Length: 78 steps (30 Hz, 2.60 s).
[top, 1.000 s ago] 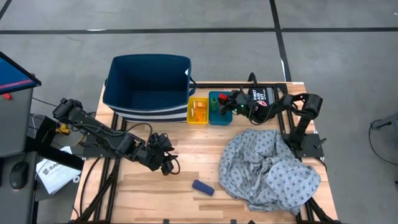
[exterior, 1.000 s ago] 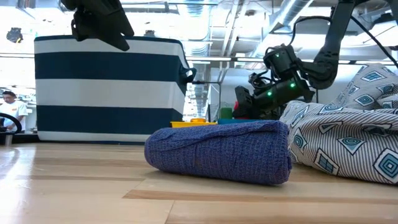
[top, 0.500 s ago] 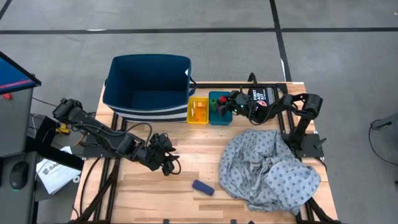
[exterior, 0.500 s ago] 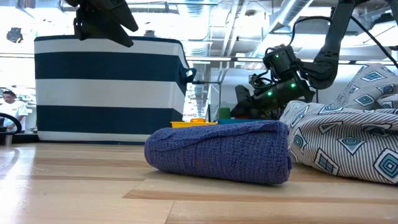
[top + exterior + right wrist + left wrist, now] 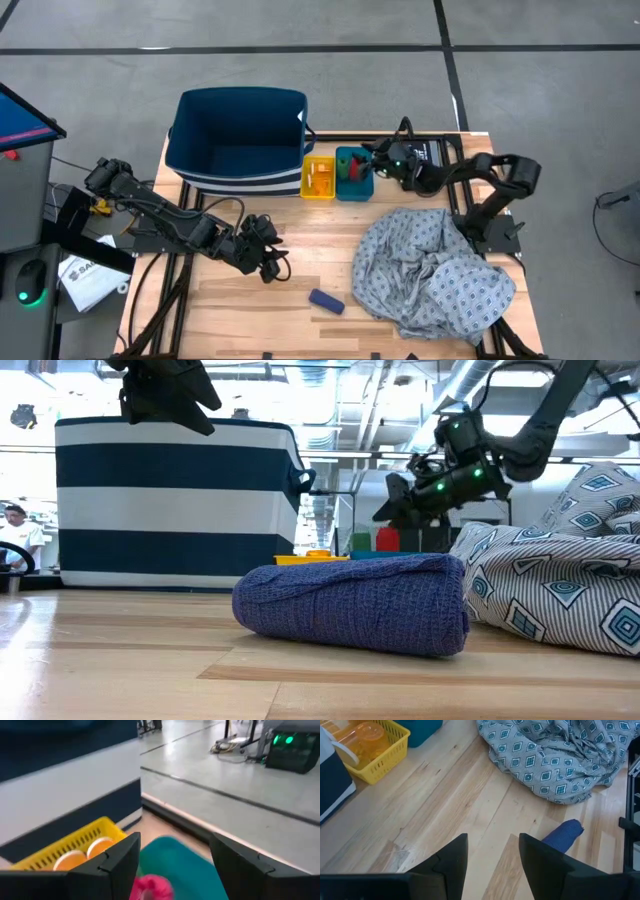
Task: Pick & place medical supplies in basket/bin
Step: Put the blue bandage into the right blue bin
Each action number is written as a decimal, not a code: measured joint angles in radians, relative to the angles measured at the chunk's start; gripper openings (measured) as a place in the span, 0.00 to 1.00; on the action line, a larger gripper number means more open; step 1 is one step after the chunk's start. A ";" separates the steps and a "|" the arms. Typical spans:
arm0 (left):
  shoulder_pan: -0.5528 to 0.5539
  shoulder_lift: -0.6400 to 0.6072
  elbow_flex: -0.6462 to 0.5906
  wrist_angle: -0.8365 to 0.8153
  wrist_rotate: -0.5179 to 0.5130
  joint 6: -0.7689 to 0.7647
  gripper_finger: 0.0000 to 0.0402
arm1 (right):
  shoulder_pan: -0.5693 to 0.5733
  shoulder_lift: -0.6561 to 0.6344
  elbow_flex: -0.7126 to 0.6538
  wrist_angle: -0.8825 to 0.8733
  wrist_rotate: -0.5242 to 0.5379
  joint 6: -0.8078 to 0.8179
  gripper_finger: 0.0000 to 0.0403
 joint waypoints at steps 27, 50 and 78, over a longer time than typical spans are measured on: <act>0.021 0.000 0.000 -0.075 0.116 0.237 0.42 | 0.440 -0.706 0.000 -0.722 -0.352 0.635 0.51; -0.173 0.000 0.000 -0.169 0.121 0.137 0.42 | 0.847 -0.177 0.519 -1.103 -0.318 0.539 0.46; -0.235 0.000 -0.047 -0.159 0.058 0.036 0.42 | 0.908 0.579 1.167 -1.426 -0.345 0.626 0.69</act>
